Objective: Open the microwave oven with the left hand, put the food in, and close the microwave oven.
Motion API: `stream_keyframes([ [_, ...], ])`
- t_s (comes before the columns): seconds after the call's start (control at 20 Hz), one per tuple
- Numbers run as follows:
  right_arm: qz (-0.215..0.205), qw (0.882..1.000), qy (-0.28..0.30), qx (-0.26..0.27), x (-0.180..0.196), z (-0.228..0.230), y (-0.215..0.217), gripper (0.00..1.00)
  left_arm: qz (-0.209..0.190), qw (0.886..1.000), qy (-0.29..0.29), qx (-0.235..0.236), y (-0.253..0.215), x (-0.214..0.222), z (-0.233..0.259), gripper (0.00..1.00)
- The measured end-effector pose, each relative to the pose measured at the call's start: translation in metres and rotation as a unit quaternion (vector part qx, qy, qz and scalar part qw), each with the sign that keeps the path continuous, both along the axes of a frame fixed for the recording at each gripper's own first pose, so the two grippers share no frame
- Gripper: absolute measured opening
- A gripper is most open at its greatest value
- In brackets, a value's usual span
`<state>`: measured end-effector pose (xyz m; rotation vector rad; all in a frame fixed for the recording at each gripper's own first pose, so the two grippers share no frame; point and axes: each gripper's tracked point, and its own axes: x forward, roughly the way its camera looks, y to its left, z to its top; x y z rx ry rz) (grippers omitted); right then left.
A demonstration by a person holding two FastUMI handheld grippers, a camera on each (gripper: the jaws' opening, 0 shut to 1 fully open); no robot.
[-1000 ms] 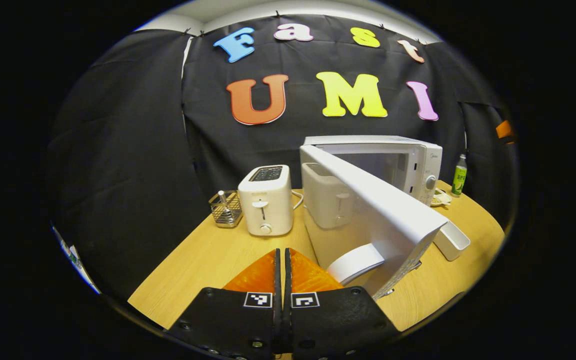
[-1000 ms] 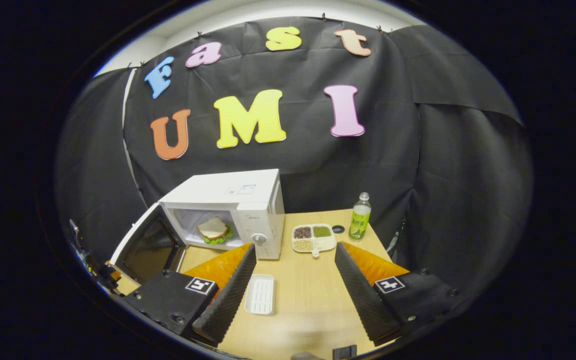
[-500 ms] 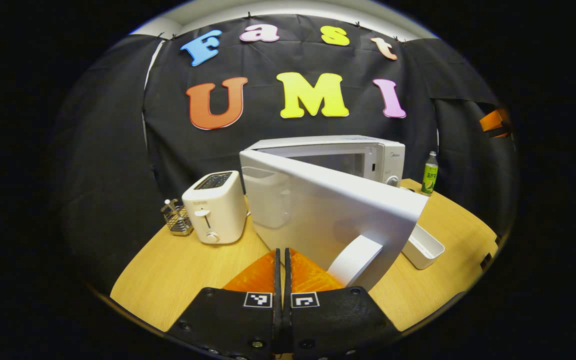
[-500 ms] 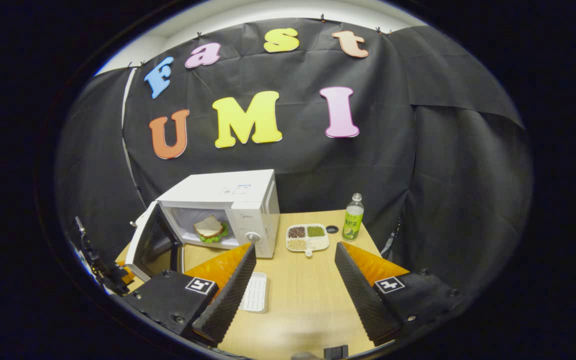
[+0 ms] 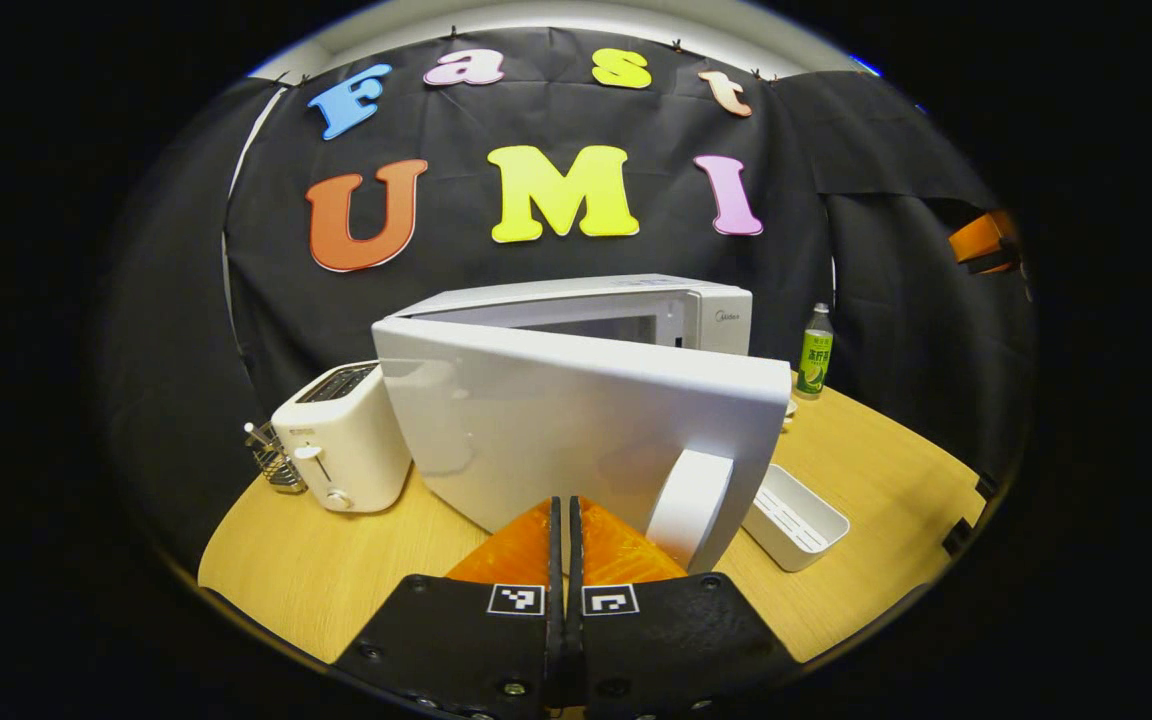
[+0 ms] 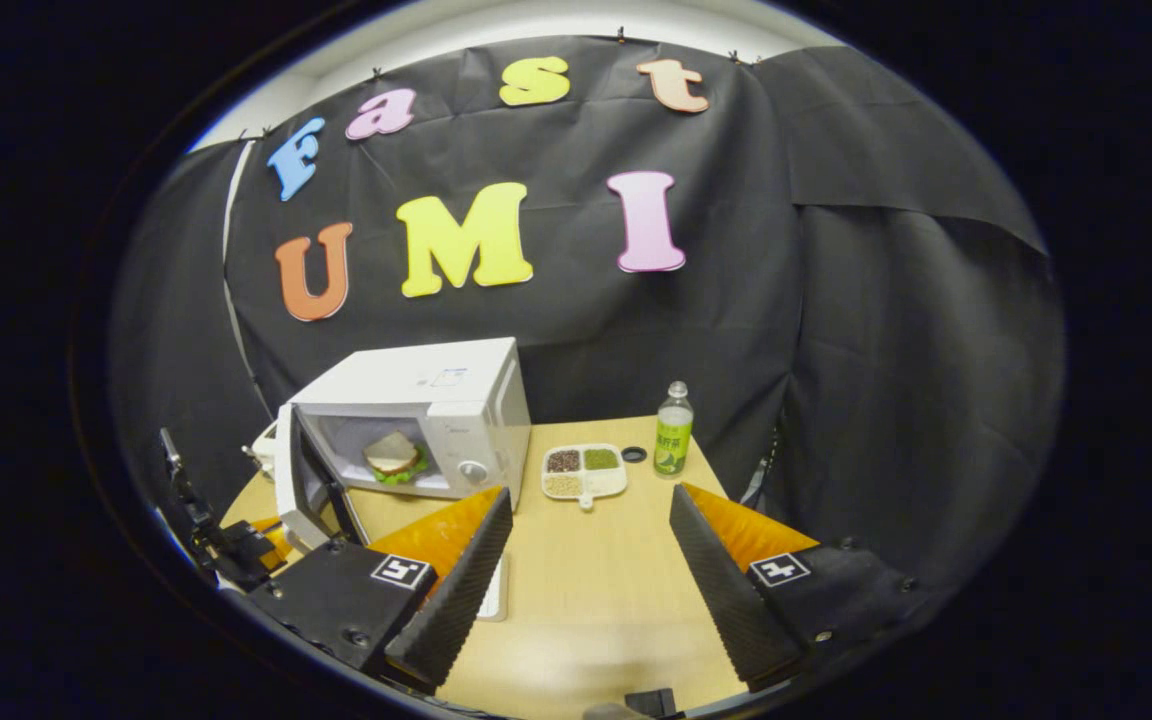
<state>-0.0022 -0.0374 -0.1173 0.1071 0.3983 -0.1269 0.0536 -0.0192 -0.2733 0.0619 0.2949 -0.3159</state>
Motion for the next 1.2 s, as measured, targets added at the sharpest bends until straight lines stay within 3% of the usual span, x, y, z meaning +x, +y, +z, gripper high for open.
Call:
stream_keyframes([
  [0.05,-0.002,1.0,0.001,-0.002,0.0,-0.001,-0.003,0.92,-0.003,1.0,0.0,0.0,-0.006,0.005,-0.001,0.0],
  [0.1,-0.004,1.0,0.002,-0.002,0.001,-0.002,-0.007,0.92,-0.006,1.0,0.0,0.0,-0.012,0.009,0.0,0.0],
  [0.15,-0.006,1.0,0.003,-0.002,0.002,-0.001,-0.01,1.0,-0.008,1.0,0.0,0.0,-0.017,0.013,0.0,0.0],
  [0.45,-0.019,1.0,0.011,-0.003,0.007,-0.003,-0.03,1.0,-0.018,1.0,-0.005,-0.001,-0.044,0.036,0.003,0.0],
  [0.5,-0.02,1.0,0.01,-0.004,0.008,-0.002,-0.034,0.92,-0.019,1.0,-0.005,-0.002,-0.049,0.04,0.003,0.0],
  [0.55,-0.021,1.0,0.011,-0.006,0.009,-0.002,-0.036,0.92,-0.02,1.0,-0.006,-0.003,-0.053,0.045,0.003,0.0],
  [0.6,-0.023,1.0,0.012,-0.006,0.01,-0.003,-0.039,1.0,-0.021,1.0,-0.006,-0.004,-0.057,0.05,0.002,0.0],
  [0.75,-0.026,1.0,0.017,-0.005,0.013,-0.005,-0.047,1.0,-0.022,1.0,-0.008,-0.005,-0.071,0.066,0.003,0.0],
  [0.8,-0.029,0.999,0.02,-0.005,0.015,-0.008,-0.05,0.92,-0.022,1.0,-0.009,-0.006,-0.075,0.072,0.004,0.0],
  [0.85,-0.03,0.999,0.021,-0.005,0.015,-0.008,-0.053,0.92,-0.021,1.0,-0.011,-0.006,-0.078,0.077,0.004,0.0],
  [0.9,-0.033,0.999,0.022,-0.004,0.015,-0.009,-0.056,1.0,-0.02,1.0,-0.011,-0.007,-0.081,0.082,0.004,0.0],
  [0.95,-0.035,0.999,0.024,-0.003,0.016,-0.011,-0.058,0.92,-0.018,1.0,-0.012,-0.008,-0.083,0.087,0.004,0.0],
  [1.0,-0.036,0.999,0.025,-0.003,0.016,-0.012,-0.06,1.0,-0.018,1.0,-0.012,-0.009,-0.085,0.092,0.004,0.0],
  [1.1,-0.039,0.999,0.029,-0.003,0.017,-0.015,-0.064,1.0,-0.015,1.0,-0.013,-0.01,-0.092,0.102,0.004,0.0],
  [1.15,-0.039,0.999,0.031,-0.003,0.017,-0.015,-0.065,0.92,-0.014,1.0,-0.013,-0.009,-0.094,0.107,0.004,0.0],
  [1.2,-0.039,0.999,0.033,-0.003,0.019,-0.016,-0.067,0.92,-0.014,1.0,-0.013,-0.01,-0.097,0.112,0.004,0.0],
])
